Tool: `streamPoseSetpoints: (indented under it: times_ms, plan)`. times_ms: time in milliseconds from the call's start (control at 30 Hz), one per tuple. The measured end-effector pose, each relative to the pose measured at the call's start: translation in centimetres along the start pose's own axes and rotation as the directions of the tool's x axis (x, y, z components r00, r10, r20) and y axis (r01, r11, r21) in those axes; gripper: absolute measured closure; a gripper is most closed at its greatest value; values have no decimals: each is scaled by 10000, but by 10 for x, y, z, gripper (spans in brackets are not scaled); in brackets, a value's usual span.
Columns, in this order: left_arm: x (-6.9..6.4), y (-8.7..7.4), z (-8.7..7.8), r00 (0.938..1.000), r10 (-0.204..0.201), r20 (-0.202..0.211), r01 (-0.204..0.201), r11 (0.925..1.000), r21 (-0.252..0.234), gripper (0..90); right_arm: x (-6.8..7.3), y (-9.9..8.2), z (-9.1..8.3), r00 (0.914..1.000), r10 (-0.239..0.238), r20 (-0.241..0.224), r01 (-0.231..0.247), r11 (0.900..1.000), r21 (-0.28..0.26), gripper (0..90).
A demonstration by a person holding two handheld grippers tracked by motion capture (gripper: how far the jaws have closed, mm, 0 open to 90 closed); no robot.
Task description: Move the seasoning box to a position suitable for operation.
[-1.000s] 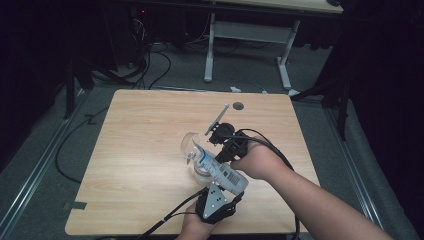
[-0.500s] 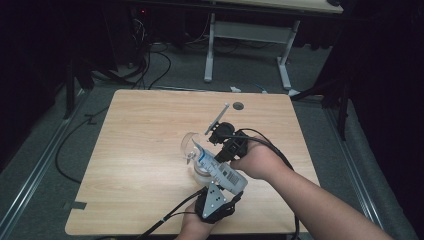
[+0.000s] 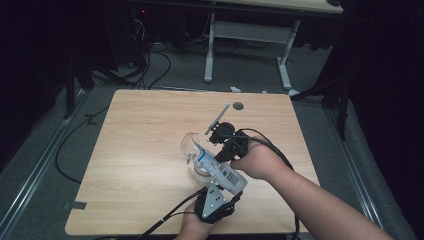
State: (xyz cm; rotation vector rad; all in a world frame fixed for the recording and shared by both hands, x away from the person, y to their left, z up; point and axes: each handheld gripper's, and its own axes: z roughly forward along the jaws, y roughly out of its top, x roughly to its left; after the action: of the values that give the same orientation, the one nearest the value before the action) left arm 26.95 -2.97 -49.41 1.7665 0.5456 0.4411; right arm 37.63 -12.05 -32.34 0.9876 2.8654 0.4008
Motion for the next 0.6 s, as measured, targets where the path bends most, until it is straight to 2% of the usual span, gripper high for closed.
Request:
streamPoseSetpoints:
  times_ms: [600]
  plan:
    - [4, -8, -2, 10000, 22, -72, -21, 9997, 235, 538, 0, -3, -1, 10000, 69, -48, -69, 10000, 23, 895]
